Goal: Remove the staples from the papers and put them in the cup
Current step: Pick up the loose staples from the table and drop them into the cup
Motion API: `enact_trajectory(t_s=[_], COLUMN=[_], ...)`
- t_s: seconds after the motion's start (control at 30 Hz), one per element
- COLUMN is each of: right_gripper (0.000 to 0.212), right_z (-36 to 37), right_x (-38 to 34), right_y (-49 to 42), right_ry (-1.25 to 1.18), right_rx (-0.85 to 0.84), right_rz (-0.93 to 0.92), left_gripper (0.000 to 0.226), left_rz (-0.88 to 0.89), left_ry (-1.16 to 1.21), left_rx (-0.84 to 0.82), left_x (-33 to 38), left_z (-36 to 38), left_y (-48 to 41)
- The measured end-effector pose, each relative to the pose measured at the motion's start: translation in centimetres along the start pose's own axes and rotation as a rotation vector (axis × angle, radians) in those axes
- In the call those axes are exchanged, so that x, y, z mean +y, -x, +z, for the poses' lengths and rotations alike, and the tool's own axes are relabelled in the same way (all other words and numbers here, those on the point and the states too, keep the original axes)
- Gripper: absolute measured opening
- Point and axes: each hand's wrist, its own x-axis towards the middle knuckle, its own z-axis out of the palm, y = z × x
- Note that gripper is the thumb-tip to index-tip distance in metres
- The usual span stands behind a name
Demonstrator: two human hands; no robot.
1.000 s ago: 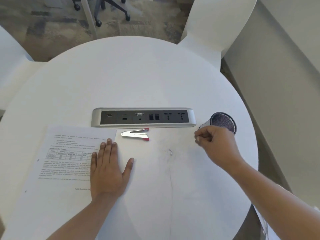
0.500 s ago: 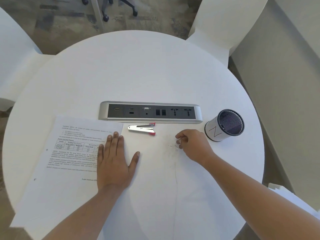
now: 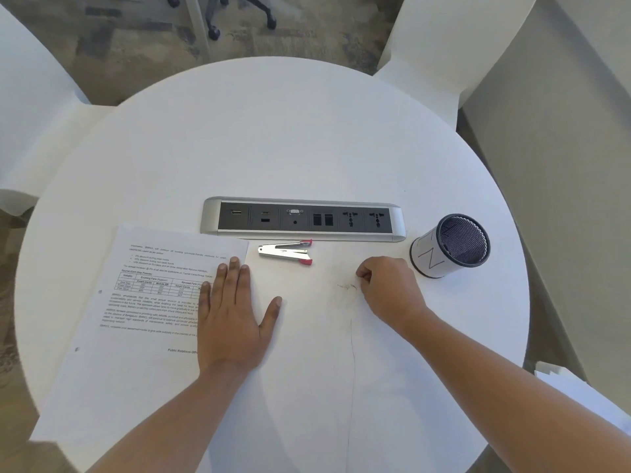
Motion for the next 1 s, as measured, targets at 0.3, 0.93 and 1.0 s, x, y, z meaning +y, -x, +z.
enact_trajectory(t_s=[0.3, 0.93, 1.0], right_gripper=[0.033, 0.005, 0.005], right_z=[1.7, -1.4, -3.5], right_x=[-3.6, -1.7, -0.8], right_y=[0.7, -0.8, -0.5], right_ry=[0.203, -0.404, -0.566], right_rx=[-0.057, -0.014, 0.006], right_rz=[-0.060, 0.298, 0.346], left_gripper=[0.083, 0.083, 0.083], left_rz=[-0.005, 0.007, 0.008], left_ry=[0.001, -0.015, -0.021], left_rx=[0.004, 0.003, -0.001], left_x=[0.0, -0.1, -0.1], left_z=[0.1, 0.2, 0.2], left_y=[0.0, 0.1, 0.1])
